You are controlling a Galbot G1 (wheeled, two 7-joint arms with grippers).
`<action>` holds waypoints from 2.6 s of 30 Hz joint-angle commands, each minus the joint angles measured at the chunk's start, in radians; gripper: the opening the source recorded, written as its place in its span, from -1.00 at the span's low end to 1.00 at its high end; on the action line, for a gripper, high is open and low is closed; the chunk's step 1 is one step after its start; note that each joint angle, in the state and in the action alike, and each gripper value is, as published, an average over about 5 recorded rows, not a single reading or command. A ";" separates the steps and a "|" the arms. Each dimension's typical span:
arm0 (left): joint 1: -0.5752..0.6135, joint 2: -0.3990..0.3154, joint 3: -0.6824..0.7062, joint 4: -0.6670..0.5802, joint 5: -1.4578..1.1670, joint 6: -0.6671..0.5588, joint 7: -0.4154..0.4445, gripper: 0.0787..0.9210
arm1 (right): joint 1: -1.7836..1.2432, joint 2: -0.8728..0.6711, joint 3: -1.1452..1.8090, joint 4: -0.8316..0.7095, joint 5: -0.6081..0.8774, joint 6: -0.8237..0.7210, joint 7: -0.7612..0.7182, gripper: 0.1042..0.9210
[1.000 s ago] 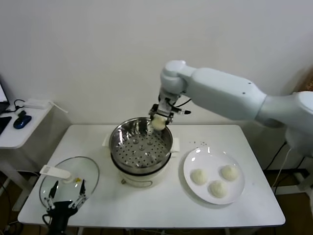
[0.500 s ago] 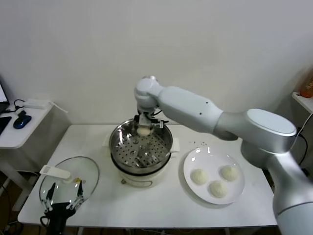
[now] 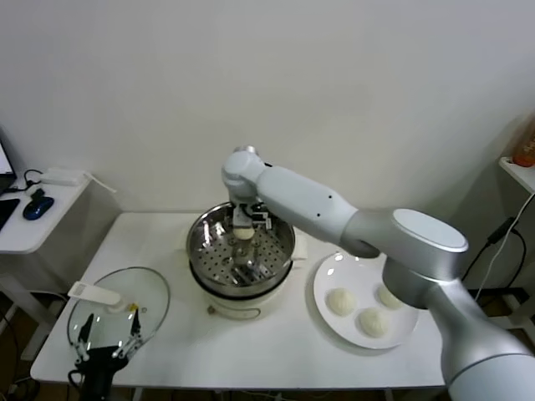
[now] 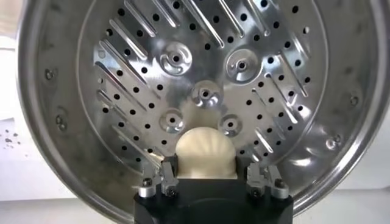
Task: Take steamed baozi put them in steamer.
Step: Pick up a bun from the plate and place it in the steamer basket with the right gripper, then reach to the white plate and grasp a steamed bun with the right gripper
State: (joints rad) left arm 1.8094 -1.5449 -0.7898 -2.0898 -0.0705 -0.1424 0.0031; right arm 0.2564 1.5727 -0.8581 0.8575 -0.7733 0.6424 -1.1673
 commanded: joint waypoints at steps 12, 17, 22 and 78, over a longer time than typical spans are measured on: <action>-0.002 -0.003 0.001 0.004 -0.001 0.002 -0.001 0.77 | -0.038 0.042 0.056 -0.056 -0.079 0.041 0.007 0.73; 0.003 -0.003 -0.001 0.002 -0.006 0.000 -0.002 0.77 | -0.011 0.015 0.048 -0.021 -0.037 0.050 -0.015 0.76; 0.001 -0.002 -0.001 0.000 -0.015 -0.001 -0.003 0.77 | 0.094 -0.084 -0.048 0.097 0.141 0.014 -0.069 0.76; 0.020 -0.007 0.025 -0.011 0.004 -0.009 0.001 0.77 | -0.004 -0.821 -0.442 0.450 1.088 -0.864 0.204 0.76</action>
State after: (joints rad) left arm 1.8277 -1.5511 -0.7653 -2.1026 -0.0684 -0.1523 0.0043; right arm 0.3212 0.7502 -1.3051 1.3074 0.3117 -0.1770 -1.0390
